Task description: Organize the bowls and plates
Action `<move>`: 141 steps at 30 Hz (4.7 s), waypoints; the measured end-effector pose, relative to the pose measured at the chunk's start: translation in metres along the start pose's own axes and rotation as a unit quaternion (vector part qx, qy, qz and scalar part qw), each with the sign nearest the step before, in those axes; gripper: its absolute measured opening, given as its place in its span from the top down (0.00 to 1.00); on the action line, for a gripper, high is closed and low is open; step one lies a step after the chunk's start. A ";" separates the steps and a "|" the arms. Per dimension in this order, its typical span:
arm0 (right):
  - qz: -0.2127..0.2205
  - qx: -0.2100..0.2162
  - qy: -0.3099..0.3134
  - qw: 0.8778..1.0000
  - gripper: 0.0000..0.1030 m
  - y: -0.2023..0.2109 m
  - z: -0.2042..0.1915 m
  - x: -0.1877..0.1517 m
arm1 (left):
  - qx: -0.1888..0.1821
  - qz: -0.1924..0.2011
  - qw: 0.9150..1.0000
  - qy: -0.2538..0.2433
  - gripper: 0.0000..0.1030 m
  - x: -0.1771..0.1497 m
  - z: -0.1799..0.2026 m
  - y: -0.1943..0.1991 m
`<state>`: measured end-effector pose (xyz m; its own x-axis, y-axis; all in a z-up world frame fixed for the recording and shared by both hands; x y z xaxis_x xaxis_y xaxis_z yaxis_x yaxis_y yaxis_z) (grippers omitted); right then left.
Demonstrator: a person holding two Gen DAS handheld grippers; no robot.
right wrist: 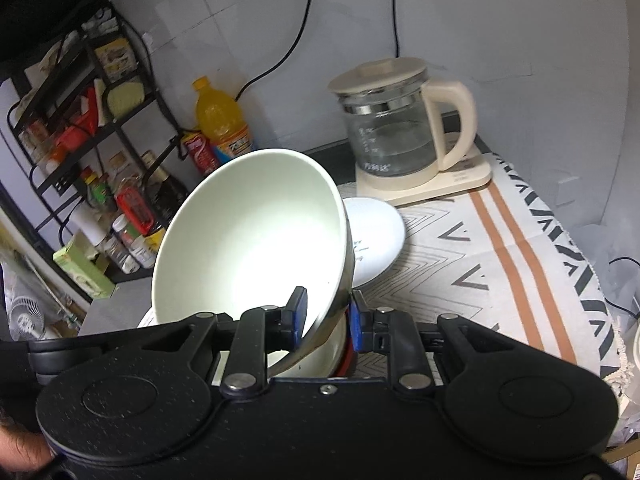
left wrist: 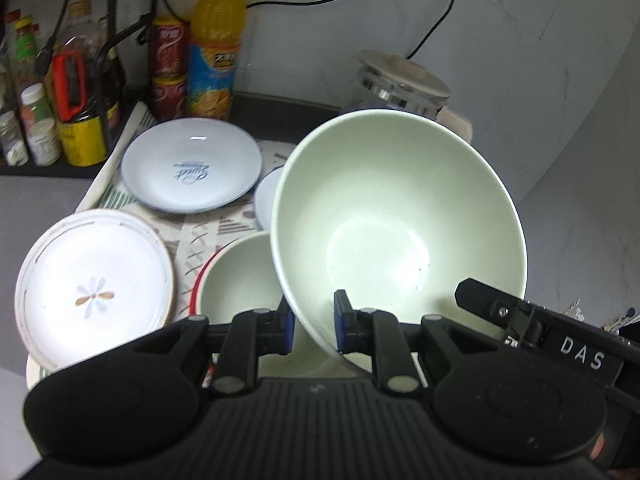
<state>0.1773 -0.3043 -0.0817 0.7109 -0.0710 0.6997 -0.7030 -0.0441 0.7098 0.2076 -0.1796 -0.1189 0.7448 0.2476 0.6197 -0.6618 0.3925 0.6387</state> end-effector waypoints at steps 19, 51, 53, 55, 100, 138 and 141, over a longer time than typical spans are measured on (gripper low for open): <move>-0.066 -0.020 0.052 0.996 0.76 -0.024 -0.025 -0.019 | -0.007 -0.054 0.998 0.044 0.81 -0.019 -0.038 -0.014; -0.075 -0.055 -0.003 0.996 0.12 -0.038 -0.055 -0.001 | 0.019 -0.074 0.997 -0.001 0.25 0.026 -0.089 -0.004; -0.073 -0.052 -0.005 0.996 0.06 -0.040 -0.061 0.003 | 0.018 -0.070 0.997 0.003 0.21 0.031 -0.095 0.000; -0.069 -0.051 -0.005 0.996 0.02 -0.041 -0.068 0.006 | 0.017 -0.068 0.998 0.007 0.21 0.036 -0.103 0.005; -0.050 -0.077 -0.001 0.996 0.08 -0.100 -0.183 0.039 | -0.012 -0.030 0.997 0.065 0.20 0.107 -0.245 0.011; -0.133 -0.147 -0.107 0.974 0.47 -0.199 -0.208 0.043 | -0.060 -0.095 0.991 0.067 0.55 0.118 -0.297 -0.106; -0.154 -0.142 -0.121 0.970 0.49 -0.210 -0.207 0.038 | -0.066 -0.095 0.991 0.066 0.59 0.119 -0.298 -0.109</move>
<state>0.3562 -0.0916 -0.1871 0.8364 -0.3320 0.4361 -0.3999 0.1744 0.8998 0.3934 0.0710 -0.2506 0.8652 0.2690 0.4231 -0.4984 0.5529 0.6677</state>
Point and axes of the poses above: each gripper's, at about its wrist camera, not at the fingertips, and y roughly against the way its jaws point, z to its right, x to its top, the point moved 3 cm from there along -y, roughly the way its jaws point, and after that the axes turned 15 degrees about -x, right-handed, at the moved point
